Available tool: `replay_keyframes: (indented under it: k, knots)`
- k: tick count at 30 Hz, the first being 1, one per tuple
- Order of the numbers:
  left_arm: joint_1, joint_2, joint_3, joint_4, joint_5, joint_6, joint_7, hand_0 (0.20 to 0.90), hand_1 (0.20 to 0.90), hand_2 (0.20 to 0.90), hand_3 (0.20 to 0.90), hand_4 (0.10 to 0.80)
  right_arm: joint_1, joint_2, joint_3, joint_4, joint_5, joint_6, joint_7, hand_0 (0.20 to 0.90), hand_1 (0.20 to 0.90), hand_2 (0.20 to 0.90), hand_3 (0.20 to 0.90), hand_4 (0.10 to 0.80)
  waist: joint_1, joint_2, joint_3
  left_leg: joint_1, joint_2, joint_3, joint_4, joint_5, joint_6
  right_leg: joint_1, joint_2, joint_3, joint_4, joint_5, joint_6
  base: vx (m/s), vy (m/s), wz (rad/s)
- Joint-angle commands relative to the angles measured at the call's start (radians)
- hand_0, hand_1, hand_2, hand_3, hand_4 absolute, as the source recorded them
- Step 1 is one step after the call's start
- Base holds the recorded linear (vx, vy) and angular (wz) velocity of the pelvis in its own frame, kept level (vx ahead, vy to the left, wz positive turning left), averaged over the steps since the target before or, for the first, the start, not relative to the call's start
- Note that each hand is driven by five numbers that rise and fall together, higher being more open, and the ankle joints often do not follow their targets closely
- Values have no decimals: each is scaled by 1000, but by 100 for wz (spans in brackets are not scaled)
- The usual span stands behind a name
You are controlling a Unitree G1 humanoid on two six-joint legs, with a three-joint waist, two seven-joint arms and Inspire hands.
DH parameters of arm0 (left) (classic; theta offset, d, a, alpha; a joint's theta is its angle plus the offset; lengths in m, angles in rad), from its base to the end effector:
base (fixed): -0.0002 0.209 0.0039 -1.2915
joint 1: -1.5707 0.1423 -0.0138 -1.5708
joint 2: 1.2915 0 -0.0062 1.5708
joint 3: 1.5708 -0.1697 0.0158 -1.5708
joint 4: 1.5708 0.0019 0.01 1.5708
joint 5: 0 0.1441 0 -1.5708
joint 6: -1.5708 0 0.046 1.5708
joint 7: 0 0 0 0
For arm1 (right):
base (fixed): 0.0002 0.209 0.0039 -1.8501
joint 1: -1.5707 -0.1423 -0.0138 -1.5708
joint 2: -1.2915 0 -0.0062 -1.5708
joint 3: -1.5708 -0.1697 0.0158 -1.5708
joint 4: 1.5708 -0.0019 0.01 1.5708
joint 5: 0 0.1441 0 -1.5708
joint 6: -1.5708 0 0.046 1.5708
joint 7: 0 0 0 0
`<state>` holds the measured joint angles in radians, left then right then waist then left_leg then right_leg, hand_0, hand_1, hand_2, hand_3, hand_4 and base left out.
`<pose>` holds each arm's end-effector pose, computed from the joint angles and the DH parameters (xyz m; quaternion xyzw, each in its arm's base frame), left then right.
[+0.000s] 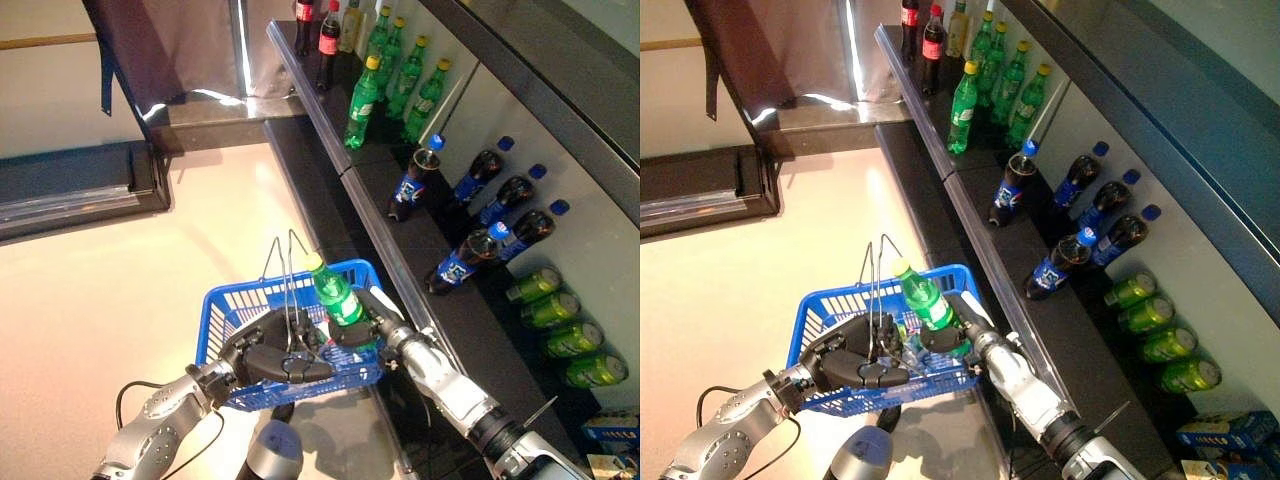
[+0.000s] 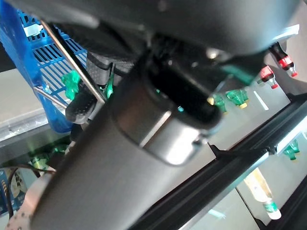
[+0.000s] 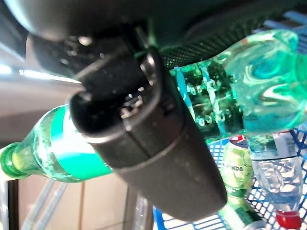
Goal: Pick up the drink and place into the basket.
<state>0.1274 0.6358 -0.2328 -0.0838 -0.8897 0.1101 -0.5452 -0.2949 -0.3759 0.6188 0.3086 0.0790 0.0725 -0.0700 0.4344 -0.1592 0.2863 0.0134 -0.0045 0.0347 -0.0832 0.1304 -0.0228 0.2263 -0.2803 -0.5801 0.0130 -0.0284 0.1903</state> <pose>0.1788 0.2114 0.0519 -0.1716 0.1200 -0.3532 0.9118 0.2314 -0.1159 0.0284 -0.2418 0.0956 0.2274 0.9384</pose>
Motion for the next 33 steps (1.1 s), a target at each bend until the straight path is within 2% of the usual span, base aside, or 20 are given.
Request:
replay_keyframes:
  k: [1, 13, 22, 33]
  knots:
    - [-273, -135, -51, -417, -206, -213, -270, 300, 300, 300, 200, 100, -181, -32, 67, 0, -67, -71, -36, 300, 300, 300, 200, 100, 9, 48, -196, 65, -9, -33, 9, -143, 19, -94, -35, 21, 29, 175, 22, -10, -5, 5]
    - [-311, -142, -81, -442, -202, -217, -286, 300, 300, 300, 200, 100, -230, -48, 126, 6, -184, -10, 32, 300, 300, 300, 200, 100, 8, 44, -207, 64, -9, -39, 6, -139, 14, -84, -23, 24, 15, 160, 19, -8, 0, 2]
    - [-340, -147, -110, -459, -210, -197, -302, 300, 300, 300, 200, 100, -286, -66, 190, -17, -288, 11, 139, 300, 300, 300, 200, 100, 10, 37, -216, 63, -6, -41, 3, -133, 9, -74, -10, 20, 2, 146, 15, -6, 0, 0]
    - [-379, -160, -150, -474, -213, -187, -316, 300, 300, 300, 200, 100, -343, -50, 247, -34, -294, 8, 266, 300, 300, 300, 200, 100, 12, 30, -231, 62, -7, -42, 0, -125, 1, -54, 14, 23, -23, 121, 7, 0, 1, 0]
